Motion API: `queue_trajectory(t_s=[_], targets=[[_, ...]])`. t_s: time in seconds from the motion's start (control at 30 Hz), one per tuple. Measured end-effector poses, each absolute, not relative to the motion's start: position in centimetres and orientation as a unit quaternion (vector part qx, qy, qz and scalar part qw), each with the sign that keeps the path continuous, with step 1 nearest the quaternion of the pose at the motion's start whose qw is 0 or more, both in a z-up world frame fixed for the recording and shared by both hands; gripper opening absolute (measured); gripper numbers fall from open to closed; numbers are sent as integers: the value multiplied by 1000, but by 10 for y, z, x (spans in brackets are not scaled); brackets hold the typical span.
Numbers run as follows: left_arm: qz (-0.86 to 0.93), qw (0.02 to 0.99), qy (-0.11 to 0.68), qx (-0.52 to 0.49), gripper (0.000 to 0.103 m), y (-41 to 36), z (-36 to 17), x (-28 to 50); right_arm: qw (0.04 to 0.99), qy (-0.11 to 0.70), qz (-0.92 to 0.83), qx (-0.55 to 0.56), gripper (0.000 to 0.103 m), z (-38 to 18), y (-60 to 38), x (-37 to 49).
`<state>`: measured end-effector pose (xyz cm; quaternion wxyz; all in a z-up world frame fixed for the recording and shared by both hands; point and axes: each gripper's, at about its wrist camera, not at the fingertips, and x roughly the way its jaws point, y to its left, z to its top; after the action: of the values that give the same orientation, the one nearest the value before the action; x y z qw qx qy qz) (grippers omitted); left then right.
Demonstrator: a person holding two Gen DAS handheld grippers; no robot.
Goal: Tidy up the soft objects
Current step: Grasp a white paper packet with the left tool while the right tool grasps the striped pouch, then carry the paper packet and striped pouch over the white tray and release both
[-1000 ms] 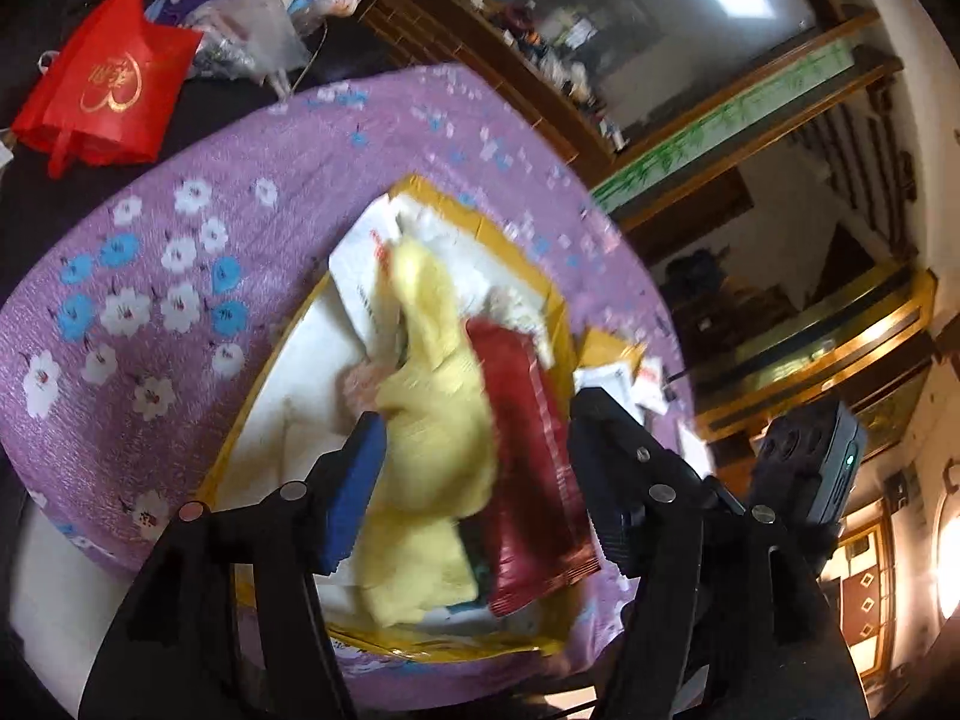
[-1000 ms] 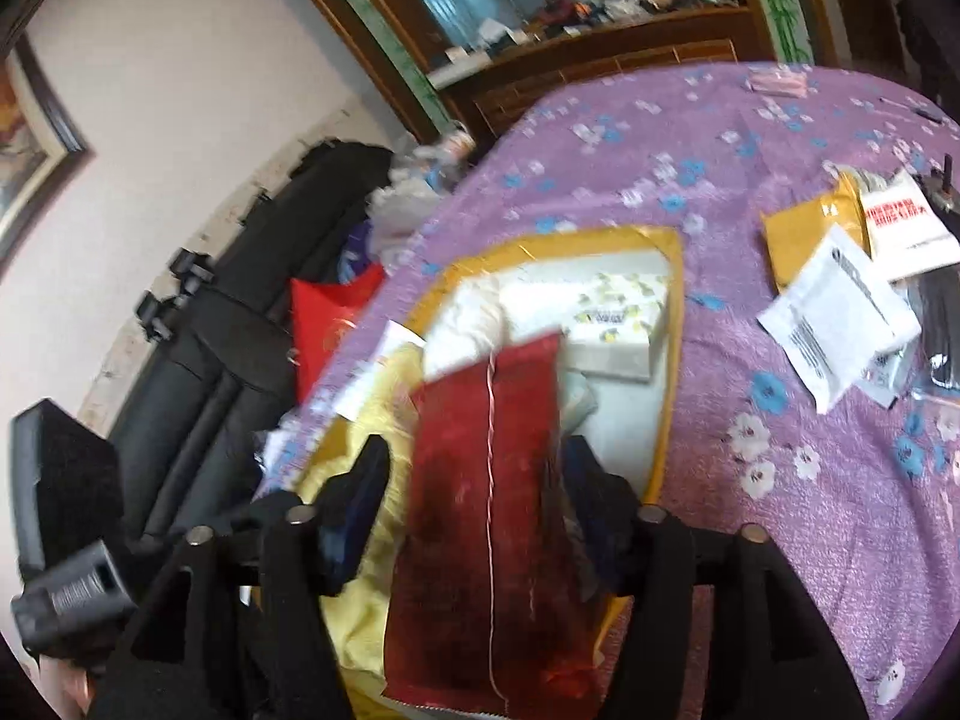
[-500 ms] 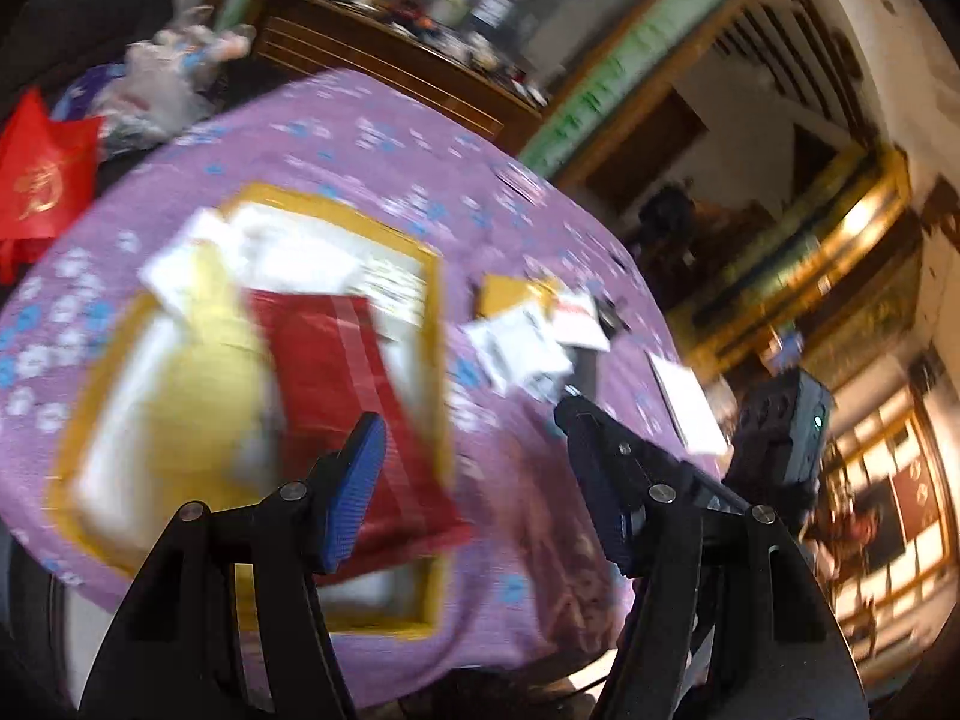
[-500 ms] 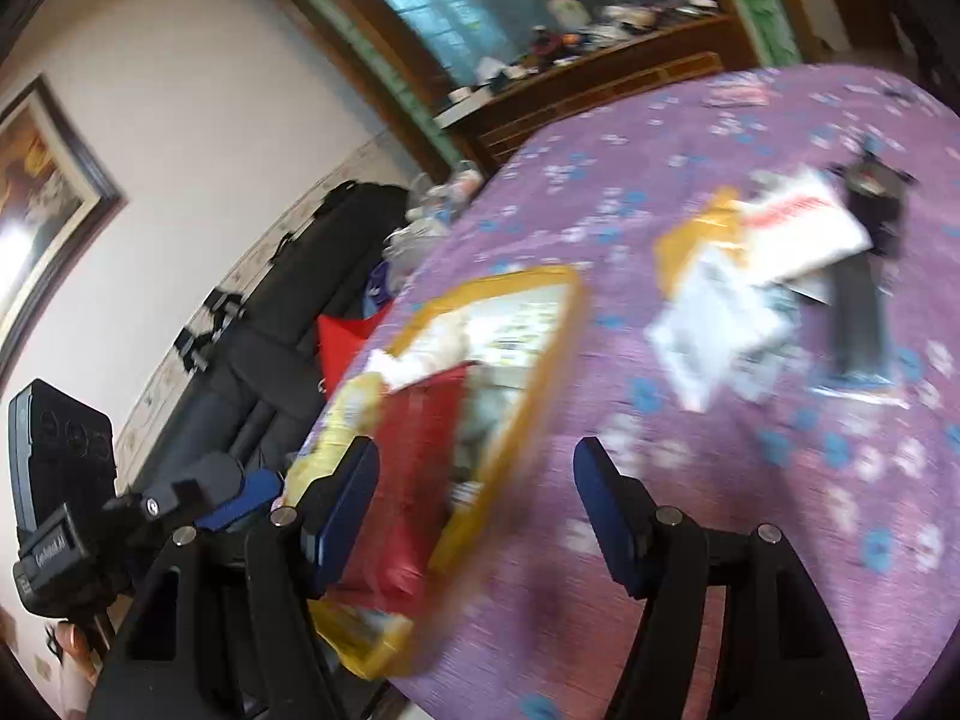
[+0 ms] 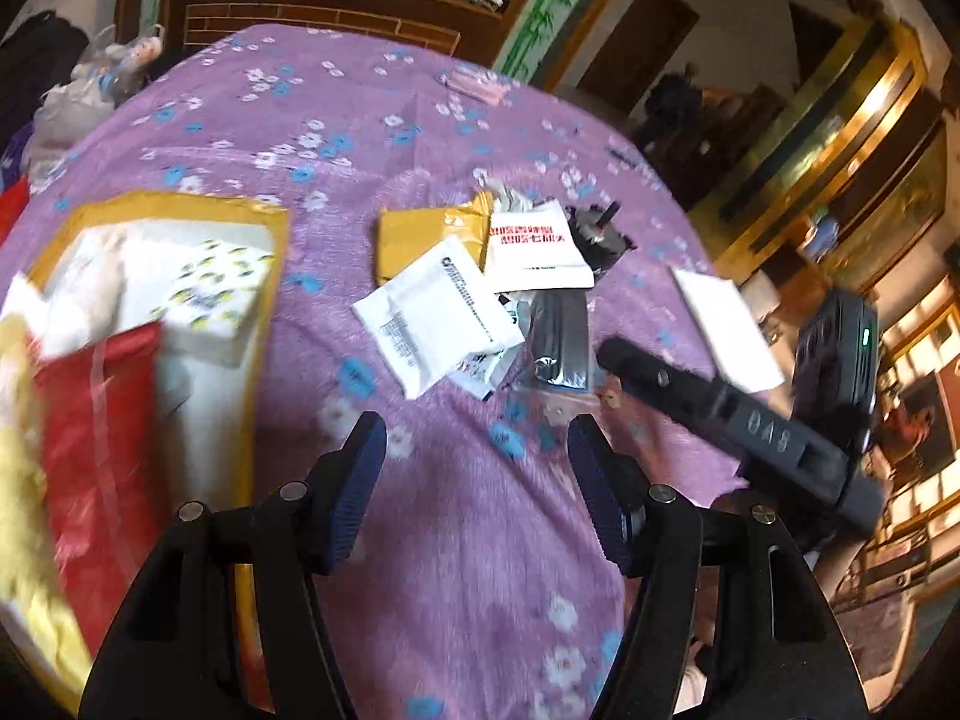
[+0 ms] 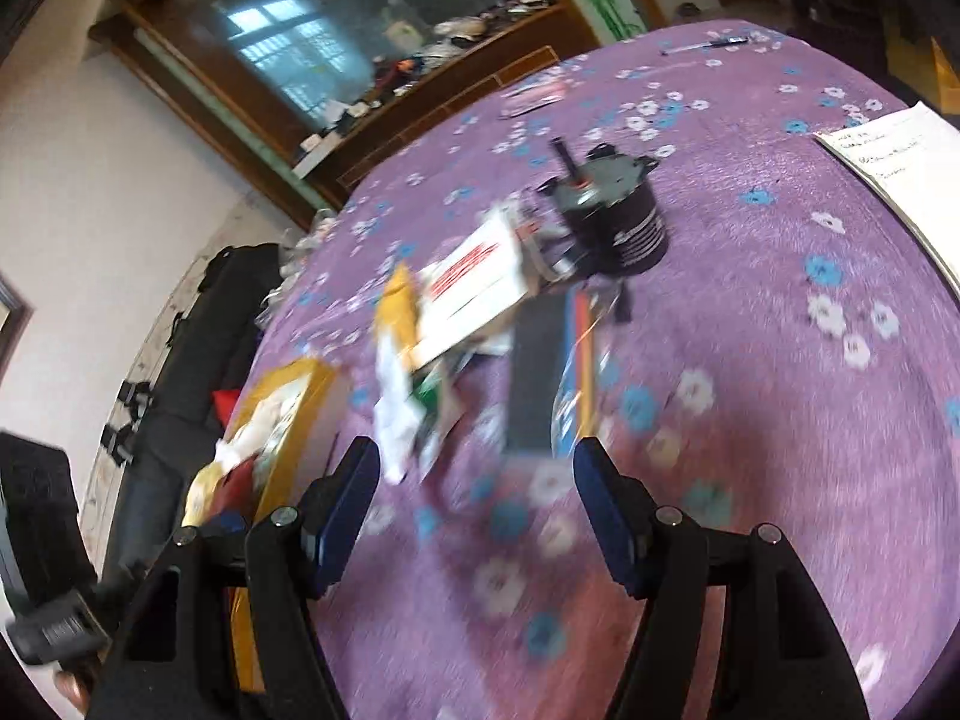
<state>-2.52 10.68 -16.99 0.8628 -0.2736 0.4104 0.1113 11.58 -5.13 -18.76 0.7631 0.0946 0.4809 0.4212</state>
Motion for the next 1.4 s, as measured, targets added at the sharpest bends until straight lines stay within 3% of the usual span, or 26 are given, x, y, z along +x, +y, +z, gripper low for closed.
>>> queue_trajectory(t_s=[0.33, 0.43, 0.47, 0.57, 0.73, 0.83, 1.03, 1.2, 1.3, 1.4], targets=[[153, 819, 437, -339, 63, 143, -199, 47, 774, 475, 415, 63, 65, -218, -27, 140], [159, 805, 460, -339, 63, 144, -213, 64, 785, 464, 409, 27, 59, -217, -22, 132], [167, 800, 469, -335, 63, 144, -218, 68, 793, 460, 400, 11, 51, -217, -20, 130], [178, 793, 457, -362, 65, 151, -226, 64, 796, 457, 396, -2, 39, -217, -21, 131], [177, 776, 432, -423, 64, 163, -232, 31, 786, 470, 400, 25, 34, -219, -26, 140], [165, 777, 406, -452, 52, 167, -230, 12, 782, 474, 404, 35, 33, -220, -29, 143], [196, 793, 412, -404, 48, 162, -216, 14, 784, 471, 403, 30, 33, -219, -27, 141], [252, 808, 455, -277, 48, 155, -215, 54, 786, 469, 402, 26, 33, -219, -25, 140], [263, 798, 477, -258, 13, 154, -219, 47, 785, 468, 404, 29, 33, -220, -26, 140], [257, 811, 457, -261, 9, 153, -211, 27, 786, 468, 404, 29, 33, -219, -26, 140]])
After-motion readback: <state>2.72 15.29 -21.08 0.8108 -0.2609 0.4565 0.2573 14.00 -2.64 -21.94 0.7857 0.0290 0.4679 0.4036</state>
